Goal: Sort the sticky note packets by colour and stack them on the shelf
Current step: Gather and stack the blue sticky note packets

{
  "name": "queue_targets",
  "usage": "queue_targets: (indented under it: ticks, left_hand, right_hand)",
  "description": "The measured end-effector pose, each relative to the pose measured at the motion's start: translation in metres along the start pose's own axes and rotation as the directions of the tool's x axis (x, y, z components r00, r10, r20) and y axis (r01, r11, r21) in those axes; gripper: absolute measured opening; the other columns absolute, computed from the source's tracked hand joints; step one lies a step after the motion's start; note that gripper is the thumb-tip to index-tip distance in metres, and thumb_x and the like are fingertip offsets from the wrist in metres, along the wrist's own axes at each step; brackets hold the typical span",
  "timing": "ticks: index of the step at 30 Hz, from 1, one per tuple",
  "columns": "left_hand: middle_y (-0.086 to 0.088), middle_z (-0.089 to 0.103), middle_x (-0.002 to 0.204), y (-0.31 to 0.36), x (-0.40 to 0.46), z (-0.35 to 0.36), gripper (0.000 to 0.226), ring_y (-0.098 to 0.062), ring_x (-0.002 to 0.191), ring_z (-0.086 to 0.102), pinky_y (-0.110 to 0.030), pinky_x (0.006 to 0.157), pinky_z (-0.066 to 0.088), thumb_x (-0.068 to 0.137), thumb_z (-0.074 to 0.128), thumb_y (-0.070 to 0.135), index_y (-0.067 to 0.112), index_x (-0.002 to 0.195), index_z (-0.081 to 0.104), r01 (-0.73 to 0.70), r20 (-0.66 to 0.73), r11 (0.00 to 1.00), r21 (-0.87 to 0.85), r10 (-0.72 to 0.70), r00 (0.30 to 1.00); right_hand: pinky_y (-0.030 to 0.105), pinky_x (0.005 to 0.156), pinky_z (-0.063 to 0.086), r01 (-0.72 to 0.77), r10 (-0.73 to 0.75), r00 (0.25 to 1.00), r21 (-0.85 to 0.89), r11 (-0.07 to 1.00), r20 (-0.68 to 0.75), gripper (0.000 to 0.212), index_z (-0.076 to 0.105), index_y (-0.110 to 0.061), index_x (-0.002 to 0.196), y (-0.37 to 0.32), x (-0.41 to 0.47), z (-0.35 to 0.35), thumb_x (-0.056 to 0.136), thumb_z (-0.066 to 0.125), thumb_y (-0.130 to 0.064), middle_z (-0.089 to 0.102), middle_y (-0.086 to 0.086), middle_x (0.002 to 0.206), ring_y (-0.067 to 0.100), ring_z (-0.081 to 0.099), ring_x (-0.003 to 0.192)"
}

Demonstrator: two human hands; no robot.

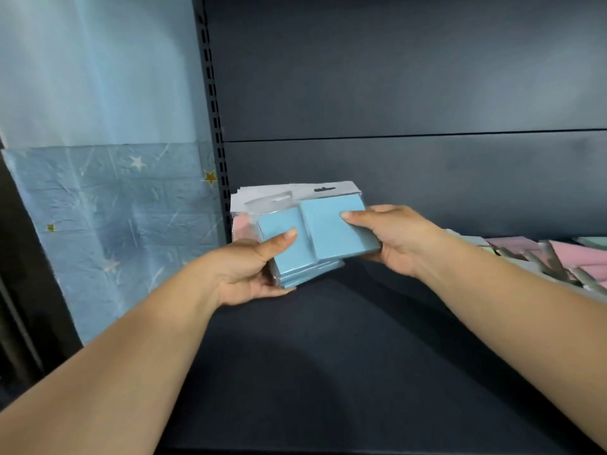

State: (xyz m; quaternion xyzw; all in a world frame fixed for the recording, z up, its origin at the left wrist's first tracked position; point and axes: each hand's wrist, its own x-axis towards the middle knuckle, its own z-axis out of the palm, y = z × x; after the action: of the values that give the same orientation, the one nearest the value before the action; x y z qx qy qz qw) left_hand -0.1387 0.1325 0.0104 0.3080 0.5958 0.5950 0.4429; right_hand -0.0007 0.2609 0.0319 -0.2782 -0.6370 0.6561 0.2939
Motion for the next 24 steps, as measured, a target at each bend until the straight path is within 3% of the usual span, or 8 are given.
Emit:
queue_targets:
  ticks: [2,5,9,12,15,18,21,24]
  left_hand:
    - [-0.004,0.070,0.092,-0.002,-0.001,0.004,0.053,-0.018,0.084,0.065,-0.030,0.066,0.057,0.057,0.061,0.041,0.017,0.104,0.060,0.003,0.013,0.999,0.041,-0.003,1.000]
    - [-0.005,0.068,0.102,-0.005,-0.001,0.011,0.064,-0.018,0.088,0.065,-0.030,0.068,0.057,0.056,0.059,0.046,0.016,0.113,0.056,-0.003,0.029,0.998,0.062,0.001,1.000]
    - [-0.003,0.067,0.100,-0.007,-0.001,0.016,0.057,-0.016,0.086,0.065,-0.028,0.068,0.057,0.057,0.056,0.048,0.021,0.107,0.056,-0.033,0.067,0.997,0.067,0.028,0.997]
    - [-0.001,0.069,0.096,-0.008,0.001,0.015,0.049,-0.015,0.086,0.066,-0.027,0.071,0.056,0.060,0.059,0.042,0.023,0.104,0.058,-0.040,0.096,0.994,0.104,0.030,0.995]
    - [0.002,0.073,0.090,-0.007,0.001,0.011,0.042,-0.011,0.081,0.068,-0.025,0.070,0.056,0.061,0.062,0.025,0.020,0.103,0.060,-0.080,0.142,0.991,0.110,0.064,0.988]
    - [0.008,0.074,0.089,-0.007,0.000,0.008,0.039,-0.005,0.080,0.069,-0.019,0.071,0.057,0.064,0.066,0.010,0.020,0.101,0.062,-0.159,0.209,0.977,0.144,0.127,0.970]
    - [0.007,0.071,0.103,-0.009,0.002,0.008,0.046,-0.004,0.093,0.067,-0.016,0.080,0.053,0.071,0.068,-0.006,0.020,0.108,0.060,-0.241,0.268,0.939,0.247,0.173,0.948]
    - [0.010,0.067,0.110,-0.013,0.003,0.009,0.045,-0.003,0.101,0.063,-0.016,0.089,0.049,0.082,0.055,-0.010,0.023,0.112,0.056,-0.251,0.255,0.922,0.296,0.177,0.951]
  right_hand:
    - [0.032,0.078,0.052,0.058,-0.060,0.998,-0.082,0.995,-0.022,0.016,0.065,-0.013,0.099,0.008,0.001,0.006,0.085,0.065,-0.021,0.068,0.001,0.090,0.018,0.063,0.084]
    - [0.025,0.073,0.046,0.111,-0.117,0.993,-0.154,0.982,-0.030,0.014,0.063,-0.021,0.098,0.020,-0.002,0.014,0.087,0.062,-0.030,0.065,-0.006,0.088,0.014,0.059,0.083]
    - [0.032,0.079,0.046,0.041,-0.042,0.999,-0.111,0.993,-0.006,0.029,0.057,-0.026,0.115,0.027,-0.004,0.017,0.088,0.058,-0.039,0.061,-0.005,0.105,0.016,0.055,0.095]
    - [0.037,0.086,0.051,0.059,-0.058,0.998,-0.121,0.991,0.009,0.026,0.054,-0.026,0.109,0.029,-0.002,0.015,0.087,0.060,-0.039,0.060,-0.006,0.105,0.017,0.057,0.098]
    - [0.035,0.080,0.054,0.039,-0.035,0.998,-0.086,0.996,0.043,0.034,0.048,-0.024,0.110,0.026,-0.002,0.010,0.082,0.067,-0.031,0.061,-0.004,0.100,0.014,0.061,0.087]
    - [0.038,0.086,0.054,-0.002,0.003,0.978,-0.001,1.000,0.211,0.053,0.047,-0.015,0.124,0.020,-0.003,-0.008,0.077,0.071,-0.013,0.067,0.004,0.110,0.020,0.066,0.095]
    - [0.030,0.092,0.050,0.078,-0.039,0.941,-0.103,0.992,0.336,0.040,0.060,-0.013,0.115,0.022,-0.006,-0.017,0.077,0.067,0.002,0.068,0.003,0.112,0.018,0.065,0.102]
    - [0.031,0.100,0.046,0.118,-0.059,0.950,-0.178,0.977,0.308,0.050,0.057,-0.010,0.121,0.026,-0.005,-0.018,0.075,0.070,0.004,0.066,0.004,0.118,0.018,0.062,0.110]
